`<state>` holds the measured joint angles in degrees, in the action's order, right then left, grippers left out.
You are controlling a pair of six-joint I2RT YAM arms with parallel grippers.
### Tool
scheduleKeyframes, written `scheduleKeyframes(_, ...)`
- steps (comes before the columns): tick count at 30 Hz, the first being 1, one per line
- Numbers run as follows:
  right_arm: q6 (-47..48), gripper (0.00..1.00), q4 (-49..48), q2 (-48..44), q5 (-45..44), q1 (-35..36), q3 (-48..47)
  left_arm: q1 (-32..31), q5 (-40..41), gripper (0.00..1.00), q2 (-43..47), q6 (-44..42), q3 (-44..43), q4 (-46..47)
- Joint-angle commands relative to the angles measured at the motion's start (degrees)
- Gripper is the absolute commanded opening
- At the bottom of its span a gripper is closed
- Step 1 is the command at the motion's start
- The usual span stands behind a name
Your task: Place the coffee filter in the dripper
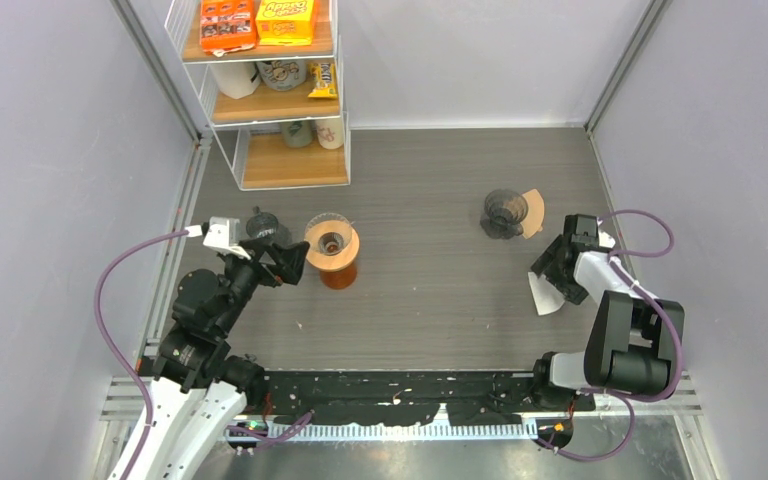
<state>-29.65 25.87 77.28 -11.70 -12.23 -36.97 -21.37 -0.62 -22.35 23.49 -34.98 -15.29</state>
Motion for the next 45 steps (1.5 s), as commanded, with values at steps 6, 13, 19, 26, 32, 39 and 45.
scheduleKeyframes(6, -1.5, 0.65, -4.7, 1.8, 5.4, -0.3, 2.9, -0.2, 2.3, 0.99, 0.2, -0.4, 0.0, 1.2)
scheduleKeyframes(13, -0.6, 0.39, -7.1, -6.7, 7.1, -0.2, 5.6, -0.2, 2.2, 0.99, 0.0, 0.1, -0.1, 1.2)
scheduleKeyframes(19, 0.7, 0.24, -8.4, -14.0, 10.4, -0.2, 7.0, -0.2, 0.9, 0.99, 0.0, 0.3, -0.2, 1.4)
scheduleKeyframes(26, 1.9, 0.23, -7.2, -18.6, 19.8, -0.2, 6.7, -0.2, -2.1, 0.99, 0.2, 0.5, -0.2, 1.8)
scheduleKeyframes(32, 3.4, 0.24, -8.1, -25.3, 38.9, 0.3, 6.9, -0.2, -11.9, 0.99, -0.9, 2.3, -0.3, 5.7)
scheduleKeyframes(39, 0.6, 0.27, -11.8, -35.1, 47.3, 13.7, 5.2, -1.4, -32.4, 0.99, -9.1, 10.3, -0.8, 19.3)
scheduleKeyframes(45, -3.3, 0.29, -20.0, -34.6, 46.5, 30.8, 0.6, -15.2, -30.3, 0.99, -23.6, 5.9, -8.6, 17.6)
